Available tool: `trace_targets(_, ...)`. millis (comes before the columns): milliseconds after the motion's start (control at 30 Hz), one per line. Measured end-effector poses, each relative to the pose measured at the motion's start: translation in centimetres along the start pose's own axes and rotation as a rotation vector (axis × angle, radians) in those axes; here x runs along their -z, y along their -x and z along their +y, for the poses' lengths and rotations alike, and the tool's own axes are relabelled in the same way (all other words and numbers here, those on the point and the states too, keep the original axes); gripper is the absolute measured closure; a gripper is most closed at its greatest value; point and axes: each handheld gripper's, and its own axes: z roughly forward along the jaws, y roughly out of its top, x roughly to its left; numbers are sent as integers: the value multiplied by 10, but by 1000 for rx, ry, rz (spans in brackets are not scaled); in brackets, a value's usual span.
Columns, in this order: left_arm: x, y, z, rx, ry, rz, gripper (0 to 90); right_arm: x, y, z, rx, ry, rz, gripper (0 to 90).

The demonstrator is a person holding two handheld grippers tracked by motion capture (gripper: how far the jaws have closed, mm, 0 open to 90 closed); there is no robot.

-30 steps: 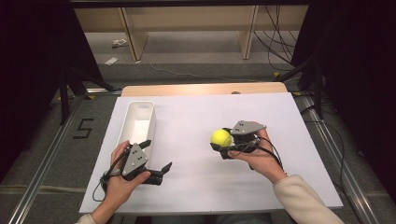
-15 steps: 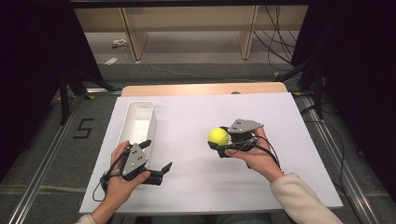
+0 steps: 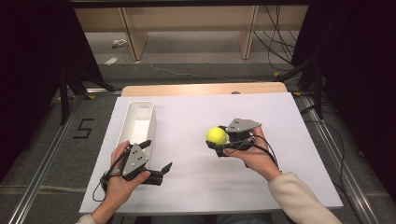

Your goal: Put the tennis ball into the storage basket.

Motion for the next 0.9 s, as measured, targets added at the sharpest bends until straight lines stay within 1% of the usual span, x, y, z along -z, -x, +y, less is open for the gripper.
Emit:
trace_targets(467,0,0,0,-1,-1,-4,0,-5,-2,5,-2,7,3,270)
trace_targets(767,0,0,0,-3,0,-7,0,-9,-5,5,-4,-2,10,270)
trace_targets(900,0,1,0,-3,1,-8,0,-10,-6,7,-5,3,9,270)
